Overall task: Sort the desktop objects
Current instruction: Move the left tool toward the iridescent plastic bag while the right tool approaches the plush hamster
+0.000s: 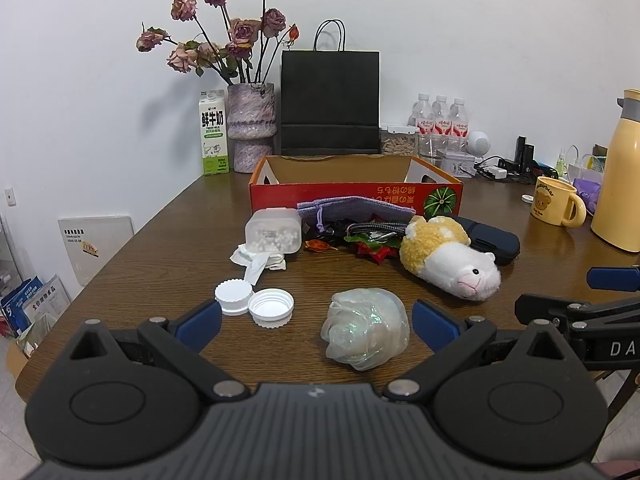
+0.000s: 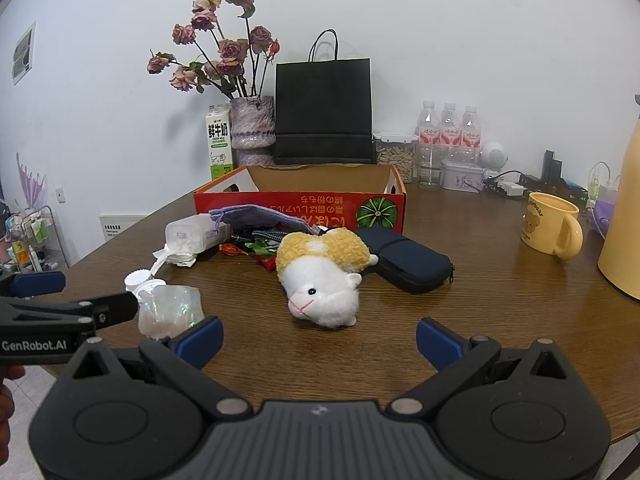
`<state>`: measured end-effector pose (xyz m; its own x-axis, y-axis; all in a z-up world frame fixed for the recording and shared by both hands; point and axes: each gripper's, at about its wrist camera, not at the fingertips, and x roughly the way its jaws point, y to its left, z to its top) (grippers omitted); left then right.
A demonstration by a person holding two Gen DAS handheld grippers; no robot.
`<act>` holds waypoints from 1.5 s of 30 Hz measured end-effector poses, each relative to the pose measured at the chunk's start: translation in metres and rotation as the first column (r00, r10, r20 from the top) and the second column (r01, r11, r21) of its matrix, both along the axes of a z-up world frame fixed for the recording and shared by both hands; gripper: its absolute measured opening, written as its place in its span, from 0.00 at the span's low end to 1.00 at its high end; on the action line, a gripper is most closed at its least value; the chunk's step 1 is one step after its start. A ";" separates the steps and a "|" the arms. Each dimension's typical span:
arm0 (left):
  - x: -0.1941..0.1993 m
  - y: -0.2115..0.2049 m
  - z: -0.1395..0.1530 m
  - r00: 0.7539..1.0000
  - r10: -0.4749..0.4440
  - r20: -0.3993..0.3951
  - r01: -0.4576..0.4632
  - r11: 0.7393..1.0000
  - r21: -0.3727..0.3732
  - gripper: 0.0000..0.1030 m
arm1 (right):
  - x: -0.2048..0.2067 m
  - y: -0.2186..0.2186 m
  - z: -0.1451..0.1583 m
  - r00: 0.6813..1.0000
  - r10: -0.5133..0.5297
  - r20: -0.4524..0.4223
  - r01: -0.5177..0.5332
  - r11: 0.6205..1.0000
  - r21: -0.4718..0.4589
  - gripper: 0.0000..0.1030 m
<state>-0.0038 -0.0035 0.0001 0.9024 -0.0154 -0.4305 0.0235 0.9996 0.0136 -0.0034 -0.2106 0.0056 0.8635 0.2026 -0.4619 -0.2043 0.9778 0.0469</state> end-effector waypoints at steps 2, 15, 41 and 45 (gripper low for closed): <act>0.000 0.000 0.000 1.000 0.000 -0.001 0.000 1.000 0.001 1.00 | 0.000 0.000 0.000 1.000 0.000 0.000 0.000 1.000 0.000 1.00; 0.000 0.000 0.000 1.000 0.000 0.000 0.000 1.000 0.001 1.00 | 0.000 0.002 -0.001 1.000 0.000 0.001 0.000 1.000 -0.001 1.00; -0.004 -0.003 -0.002 1.000 -0.007 -0.008 0.007 1.000 0.009 1.00 | -0.002 0.001 -0.002 1.000 0.001 0.002 -0.001 1.000 -0.007 1.00; -0.002 -0.003 -0.001 1.000 -0.010 -0.013 0.010 1.000 0.009 1.00 | -0.001 0.001 -0.003 1.000 0.002 0.000 -0.002 1.000 -0.008 1.00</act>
